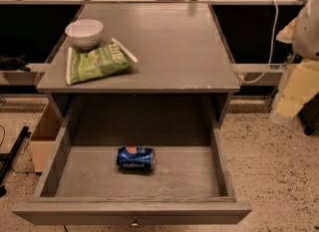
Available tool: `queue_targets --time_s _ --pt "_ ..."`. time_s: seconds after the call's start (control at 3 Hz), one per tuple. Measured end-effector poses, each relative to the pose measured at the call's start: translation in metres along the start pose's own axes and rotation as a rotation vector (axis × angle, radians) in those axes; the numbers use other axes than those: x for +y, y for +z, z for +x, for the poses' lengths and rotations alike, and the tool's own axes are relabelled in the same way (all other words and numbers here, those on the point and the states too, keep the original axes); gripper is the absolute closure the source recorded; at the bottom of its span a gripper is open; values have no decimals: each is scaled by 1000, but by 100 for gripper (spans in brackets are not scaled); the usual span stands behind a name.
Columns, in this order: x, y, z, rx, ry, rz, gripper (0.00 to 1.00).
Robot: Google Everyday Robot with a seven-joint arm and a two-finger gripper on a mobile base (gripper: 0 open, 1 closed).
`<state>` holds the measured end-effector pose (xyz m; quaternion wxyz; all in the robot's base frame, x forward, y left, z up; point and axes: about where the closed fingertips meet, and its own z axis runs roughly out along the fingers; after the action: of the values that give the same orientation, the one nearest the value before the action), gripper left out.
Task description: Pick pepsi can from top drawer and place on counter
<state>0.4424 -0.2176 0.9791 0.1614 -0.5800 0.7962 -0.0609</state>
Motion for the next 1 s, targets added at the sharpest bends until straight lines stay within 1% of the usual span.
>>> queue_targets --time_s 0.33,0.67,1.0 --pt "0 0 0 0 0 0 0" --pt "7 15 1 -49 6 -53 0" --pt "32 52 -4 -167 7 -165 0"
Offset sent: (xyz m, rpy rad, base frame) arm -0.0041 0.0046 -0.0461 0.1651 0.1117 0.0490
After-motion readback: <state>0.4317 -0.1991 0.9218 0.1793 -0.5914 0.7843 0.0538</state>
